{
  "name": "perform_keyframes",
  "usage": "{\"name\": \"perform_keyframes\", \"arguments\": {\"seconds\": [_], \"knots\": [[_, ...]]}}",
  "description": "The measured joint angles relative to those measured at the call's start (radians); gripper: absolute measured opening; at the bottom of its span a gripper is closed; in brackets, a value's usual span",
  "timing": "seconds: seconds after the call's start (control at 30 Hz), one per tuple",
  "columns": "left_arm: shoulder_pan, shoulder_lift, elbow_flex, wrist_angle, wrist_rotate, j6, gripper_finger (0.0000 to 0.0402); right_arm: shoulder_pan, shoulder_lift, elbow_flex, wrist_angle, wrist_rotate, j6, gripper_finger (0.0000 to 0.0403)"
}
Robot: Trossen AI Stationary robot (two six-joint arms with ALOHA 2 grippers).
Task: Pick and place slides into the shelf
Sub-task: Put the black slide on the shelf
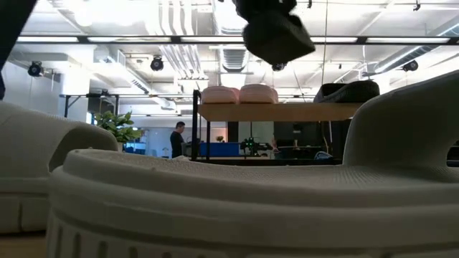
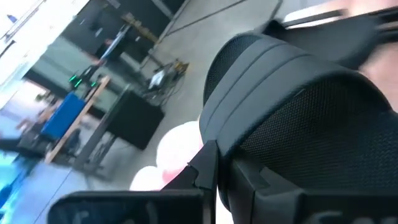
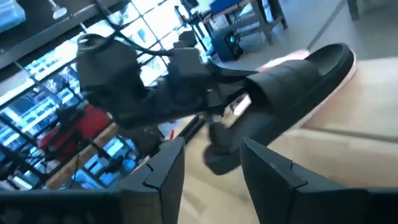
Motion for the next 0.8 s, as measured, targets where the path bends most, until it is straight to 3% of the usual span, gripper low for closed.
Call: {"name": "perform_keyframes", "arguments": {"seconds": [0.27,0.4,0.8], "knots": [[0.11,0.126,0.211,-0.042,0.031,-0.047,0.0019,-0.056,-0.107,0.0,0.0,0.059,-0.073,0.0137],[0.135,0.18,0.299,-0.034,0.097,-0.046,0.0034,-0.093,-0.153,0.0,0.001,0.069,-0.125,0.0136],[0.239,0.3,0.352,-0.021,0.142,-0.046,0.0038,-0.17,-0.196,0.0,0.004,0.016,-0.2,0.0136]]}}
